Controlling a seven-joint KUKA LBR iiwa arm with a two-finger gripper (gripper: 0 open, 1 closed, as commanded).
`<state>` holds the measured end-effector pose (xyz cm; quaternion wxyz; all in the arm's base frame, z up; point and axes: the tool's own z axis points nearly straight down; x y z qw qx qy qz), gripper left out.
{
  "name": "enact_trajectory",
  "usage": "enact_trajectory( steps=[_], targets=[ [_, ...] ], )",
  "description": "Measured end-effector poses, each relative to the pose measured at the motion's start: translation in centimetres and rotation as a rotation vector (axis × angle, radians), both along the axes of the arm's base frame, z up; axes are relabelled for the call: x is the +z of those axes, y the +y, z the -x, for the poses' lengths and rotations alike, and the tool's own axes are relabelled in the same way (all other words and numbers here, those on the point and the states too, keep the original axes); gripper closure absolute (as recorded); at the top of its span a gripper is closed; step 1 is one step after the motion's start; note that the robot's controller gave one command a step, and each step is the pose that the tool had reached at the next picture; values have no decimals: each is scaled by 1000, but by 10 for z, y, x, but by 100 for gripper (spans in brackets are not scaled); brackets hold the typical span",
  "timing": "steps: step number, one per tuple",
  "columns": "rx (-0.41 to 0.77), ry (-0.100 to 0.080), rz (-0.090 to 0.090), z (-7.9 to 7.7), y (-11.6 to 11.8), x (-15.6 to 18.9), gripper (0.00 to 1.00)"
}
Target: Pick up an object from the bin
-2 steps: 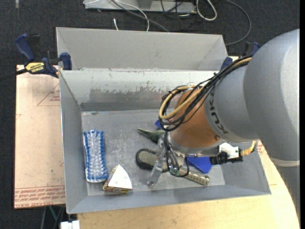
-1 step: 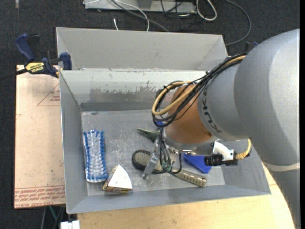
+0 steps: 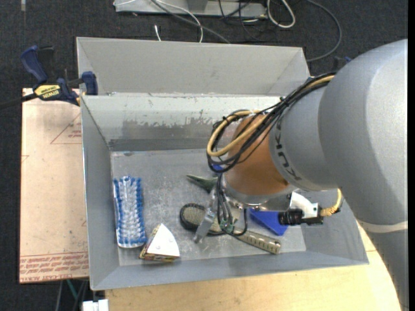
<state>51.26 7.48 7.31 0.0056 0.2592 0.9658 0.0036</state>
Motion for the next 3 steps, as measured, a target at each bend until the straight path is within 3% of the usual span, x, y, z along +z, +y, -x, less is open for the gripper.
enact_trajectory(
  steps=[3],
  targets=[
    [3,7,0,2,0,67,100]
  ],
)
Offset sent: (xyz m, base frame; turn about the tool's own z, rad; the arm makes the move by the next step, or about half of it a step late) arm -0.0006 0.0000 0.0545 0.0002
